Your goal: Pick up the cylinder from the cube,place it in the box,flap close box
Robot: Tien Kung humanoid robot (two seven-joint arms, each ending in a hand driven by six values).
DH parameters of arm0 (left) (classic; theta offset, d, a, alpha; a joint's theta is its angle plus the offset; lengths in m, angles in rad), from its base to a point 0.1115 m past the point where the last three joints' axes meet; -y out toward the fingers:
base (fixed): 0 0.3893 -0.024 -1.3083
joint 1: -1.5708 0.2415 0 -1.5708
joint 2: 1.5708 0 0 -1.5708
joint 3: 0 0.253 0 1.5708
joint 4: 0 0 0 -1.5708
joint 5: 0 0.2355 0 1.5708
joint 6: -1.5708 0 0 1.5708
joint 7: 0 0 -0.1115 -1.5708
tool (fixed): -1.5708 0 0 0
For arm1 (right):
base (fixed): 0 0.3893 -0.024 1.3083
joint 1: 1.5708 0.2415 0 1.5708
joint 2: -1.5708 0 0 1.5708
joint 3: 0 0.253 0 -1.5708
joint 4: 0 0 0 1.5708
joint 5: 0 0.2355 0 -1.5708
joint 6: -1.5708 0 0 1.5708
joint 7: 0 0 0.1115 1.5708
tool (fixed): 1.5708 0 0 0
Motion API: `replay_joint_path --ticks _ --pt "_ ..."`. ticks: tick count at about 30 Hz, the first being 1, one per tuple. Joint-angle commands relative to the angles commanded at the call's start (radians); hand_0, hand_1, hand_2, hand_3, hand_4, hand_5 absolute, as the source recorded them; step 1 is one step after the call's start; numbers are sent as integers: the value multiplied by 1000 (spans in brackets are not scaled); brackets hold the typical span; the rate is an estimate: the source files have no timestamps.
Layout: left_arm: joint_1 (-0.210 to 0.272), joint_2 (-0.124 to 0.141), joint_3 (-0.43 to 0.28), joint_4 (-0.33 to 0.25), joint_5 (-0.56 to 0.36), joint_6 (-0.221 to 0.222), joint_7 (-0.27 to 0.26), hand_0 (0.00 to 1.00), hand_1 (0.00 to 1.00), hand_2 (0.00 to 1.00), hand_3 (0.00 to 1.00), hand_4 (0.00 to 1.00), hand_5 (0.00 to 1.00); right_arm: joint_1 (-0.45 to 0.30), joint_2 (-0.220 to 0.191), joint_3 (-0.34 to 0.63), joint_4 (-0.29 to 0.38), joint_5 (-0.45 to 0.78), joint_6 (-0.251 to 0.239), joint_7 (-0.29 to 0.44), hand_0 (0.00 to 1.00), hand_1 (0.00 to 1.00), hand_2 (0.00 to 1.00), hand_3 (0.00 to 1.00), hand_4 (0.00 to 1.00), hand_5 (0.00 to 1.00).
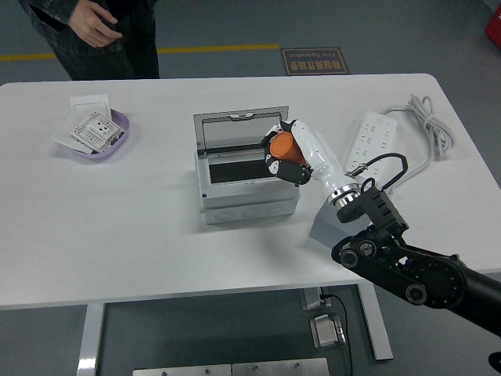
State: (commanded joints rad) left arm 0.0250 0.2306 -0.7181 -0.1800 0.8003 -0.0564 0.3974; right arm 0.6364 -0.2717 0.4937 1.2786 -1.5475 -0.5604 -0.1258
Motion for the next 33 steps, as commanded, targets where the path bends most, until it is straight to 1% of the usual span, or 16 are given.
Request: replay_joint_path --ticks 4,10,12,16,21,27,31,32,33 --pt "-2 3 5 0 -2 -1 1 658 696 600 607 635 181 99 40 -90 -79 -46 20 -46 2 44 307 239 82 17" --pt "-4 4 13 0 -8 -2 2 659 697 600 606 634 186 221 79 -211 -161 -24 37 -52 2 39 309 238 82 25" --pt "-5 4 17 0 -12 -2 2 659 697 600 606 634 186 250 88 -248 -179 -9 40 -49 2 39 309 238 82 25" --pt "-7 5 25 0 -17 -2 1 660 698 600 605 634 188 284 106 -308 -206 21 41 -40 2 40 310 238 81 18" --pt "-12 5 39 0 -30 -1 -2 660 698 601 605 633 189 302 123 -357 -228 52 43 -30 2 41 313 240 86 14" --pt "-18 3 59 0 -47 0 -7 660 698 600 604 631 191 313 137 -367 -260 82 52 -7 2 42 315 244 83 10" --pt "-21 2 69 0 -54 0 -9 660 698 600 604 631 191 323 143 -364 -279 87 73 6 2 42 315 244 83 10" --pt "-21 2 72 0 -57 0 -9 660 699 601 603 628 190 325 144 -364 -284 88 79 9 2 58 323 316 118 49" --pt "-22 2 74 0 -59 1 -10 660 699 601 603 628 190 327 146 -367 -289 91 84 11 2 58 323 316 118 49"
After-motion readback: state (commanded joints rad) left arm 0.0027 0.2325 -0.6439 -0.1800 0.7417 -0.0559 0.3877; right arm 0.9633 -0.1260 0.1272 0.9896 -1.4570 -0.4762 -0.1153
